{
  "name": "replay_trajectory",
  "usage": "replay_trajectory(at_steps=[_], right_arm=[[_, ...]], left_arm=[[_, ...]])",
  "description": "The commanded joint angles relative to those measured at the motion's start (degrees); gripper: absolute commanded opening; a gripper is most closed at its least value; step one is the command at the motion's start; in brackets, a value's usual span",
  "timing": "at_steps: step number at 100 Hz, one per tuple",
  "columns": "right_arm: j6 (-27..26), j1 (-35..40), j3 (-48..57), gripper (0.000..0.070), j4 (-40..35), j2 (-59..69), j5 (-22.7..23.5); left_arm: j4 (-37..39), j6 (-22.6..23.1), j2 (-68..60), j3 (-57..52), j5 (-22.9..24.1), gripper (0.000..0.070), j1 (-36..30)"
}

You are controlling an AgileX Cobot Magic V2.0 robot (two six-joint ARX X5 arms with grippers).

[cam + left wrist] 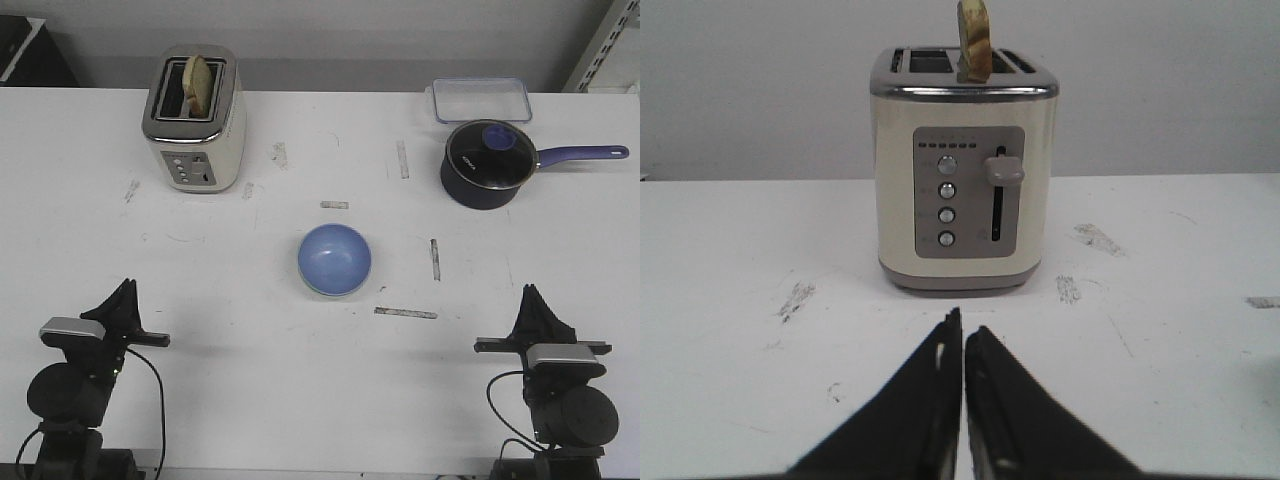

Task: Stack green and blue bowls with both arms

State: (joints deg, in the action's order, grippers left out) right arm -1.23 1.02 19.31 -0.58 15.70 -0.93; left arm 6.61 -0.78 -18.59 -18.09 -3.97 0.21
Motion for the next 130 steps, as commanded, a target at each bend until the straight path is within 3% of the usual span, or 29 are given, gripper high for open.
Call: replay_trajectory(at_steps=[1,53,79,130], right_arm=[[0.6,0.0,0.1,0.0005,0.6,0.0,0.0],[0.6,0.0,0.1,0.0005,0.6,0.0,0.0],[0.6,0.0,0.1,0.0005,0.6,0.0,0.0],[0.6,0.0,0.1,0.0005,0.6,0.0,0.0]], left_arm=[[0.8,0.1,0.8,-0.5,0.1,0.0002,0.1],[0.8,0.1,5.7,0.5,0.1,0.0002,-0.4],[0.7,0.1,10.6,5.5,2.8,0.0001,-2.1],[0.7,0.1,18.4,16.3,3.2,0.0001,-2.1]])
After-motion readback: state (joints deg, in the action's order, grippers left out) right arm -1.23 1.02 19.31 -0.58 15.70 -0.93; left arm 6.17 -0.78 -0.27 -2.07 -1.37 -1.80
